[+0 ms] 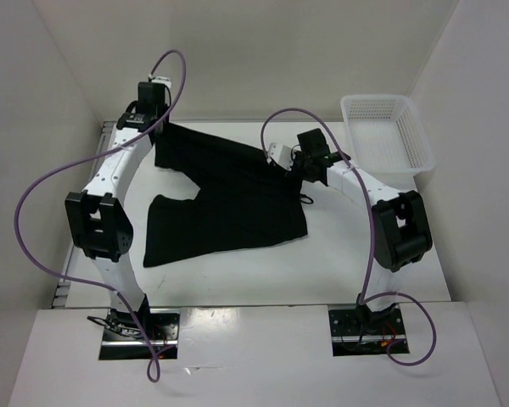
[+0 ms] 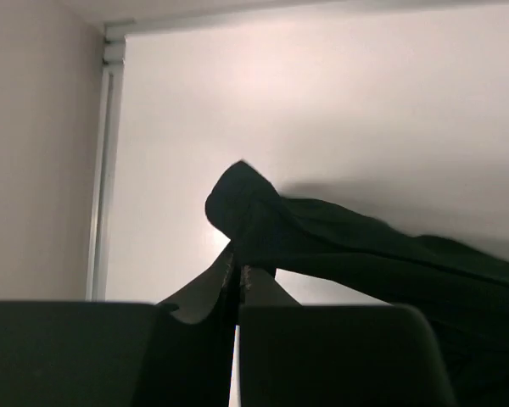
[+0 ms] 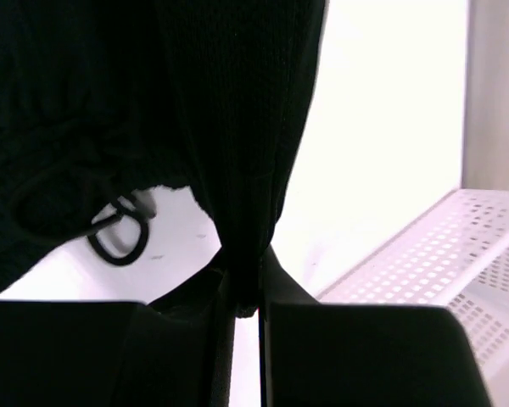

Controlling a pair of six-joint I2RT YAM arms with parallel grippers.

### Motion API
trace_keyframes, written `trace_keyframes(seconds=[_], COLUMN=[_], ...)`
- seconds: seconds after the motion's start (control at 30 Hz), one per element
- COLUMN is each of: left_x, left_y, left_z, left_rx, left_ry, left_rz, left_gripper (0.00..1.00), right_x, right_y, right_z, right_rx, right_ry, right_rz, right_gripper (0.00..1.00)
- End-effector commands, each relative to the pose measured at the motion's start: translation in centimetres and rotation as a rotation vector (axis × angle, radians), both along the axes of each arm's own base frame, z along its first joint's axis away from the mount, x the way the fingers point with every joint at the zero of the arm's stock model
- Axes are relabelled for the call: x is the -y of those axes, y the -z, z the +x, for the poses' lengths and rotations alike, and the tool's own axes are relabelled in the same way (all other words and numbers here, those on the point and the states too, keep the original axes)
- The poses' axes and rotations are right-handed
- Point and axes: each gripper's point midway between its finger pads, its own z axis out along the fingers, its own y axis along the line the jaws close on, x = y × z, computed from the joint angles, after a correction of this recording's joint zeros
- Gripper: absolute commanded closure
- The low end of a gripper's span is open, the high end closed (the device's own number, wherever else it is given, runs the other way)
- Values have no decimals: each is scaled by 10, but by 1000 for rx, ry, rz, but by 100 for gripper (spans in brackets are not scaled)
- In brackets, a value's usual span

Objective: Fold and stack the shorts
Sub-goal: Fold the shorts

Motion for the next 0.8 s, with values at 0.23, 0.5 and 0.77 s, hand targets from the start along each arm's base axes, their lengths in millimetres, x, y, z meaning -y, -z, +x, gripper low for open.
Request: trace_keyframes(seconds=[0.23, 0.5, 0.77], left_x=[-21, 11, 14], left_y=[20, 133, 120], left_z=[-63, -229, -229], left_rx=[-80, -551, -548], left_ry=[-65, 127, 139], left_rz=[73, 60, -90], left_gripper=[100, 57, 44], right_x=[7, -14, -17], right_y=[-31, 18, 28], right_z=[-1, -57, -71], right_rx=[101, -24, -53], right_ry=[66, -91, -123], right_rz=[-9, -97, -118], right_gripper=[100, 100, 100])
